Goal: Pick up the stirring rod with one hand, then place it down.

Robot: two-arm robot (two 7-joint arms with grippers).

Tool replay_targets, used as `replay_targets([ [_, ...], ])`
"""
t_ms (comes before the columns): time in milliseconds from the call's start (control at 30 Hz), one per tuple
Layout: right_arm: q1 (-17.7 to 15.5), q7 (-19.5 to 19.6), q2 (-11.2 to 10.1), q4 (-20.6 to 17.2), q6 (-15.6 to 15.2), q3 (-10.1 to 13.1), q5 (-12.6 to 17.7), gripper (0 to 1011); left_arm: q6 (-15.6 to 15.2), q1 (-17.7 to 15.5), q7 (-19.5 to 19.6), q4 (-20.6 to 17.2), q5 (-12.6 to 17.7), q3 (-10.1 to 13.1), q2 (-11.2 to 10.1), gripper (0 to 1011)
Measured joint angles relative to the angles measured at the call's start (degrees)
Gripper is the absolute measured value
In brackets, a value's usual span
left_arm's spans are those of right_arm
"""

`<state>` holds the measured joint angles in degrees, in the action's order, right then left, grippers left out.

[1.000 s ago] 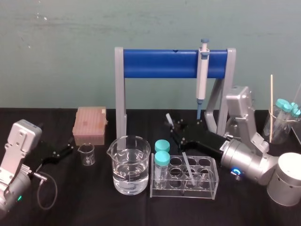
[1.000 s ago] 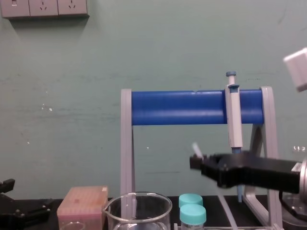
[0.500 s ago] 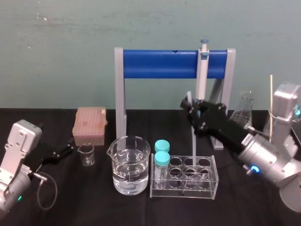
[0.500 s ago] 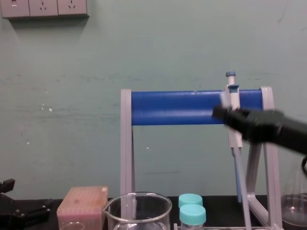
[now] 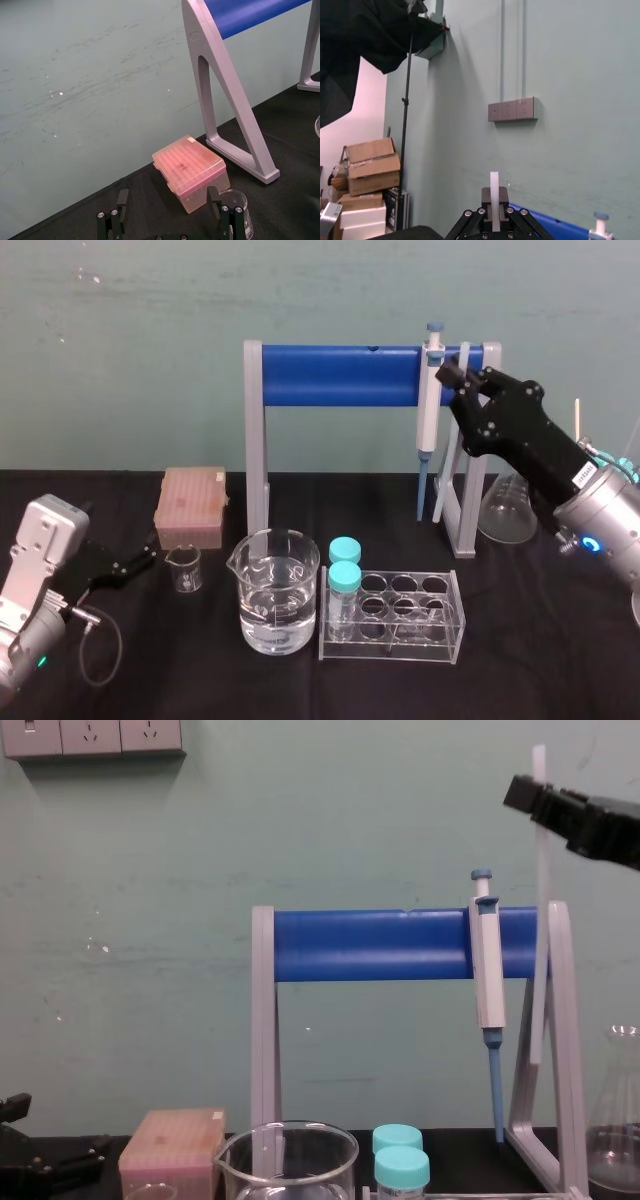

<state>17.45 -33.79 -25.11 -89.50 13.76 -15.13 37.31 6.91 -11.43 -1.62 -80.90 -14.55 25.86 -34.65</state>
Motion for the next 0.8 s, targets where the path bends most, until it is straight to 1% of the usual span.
replay_targets([
  [300,0.1,-0.1,-0.4,-0.2,0.2,0.2,0.0,71,0.0,0.0,0.0,0.0,0.0,0.0,0.0,1000],
  [800,-0.6,-0.2,-0.9,-0.5,-0.2,0.1,-0.2,70,0.0,0.0,0.0,0.0,0.0,0.0,0.0,1000],
])
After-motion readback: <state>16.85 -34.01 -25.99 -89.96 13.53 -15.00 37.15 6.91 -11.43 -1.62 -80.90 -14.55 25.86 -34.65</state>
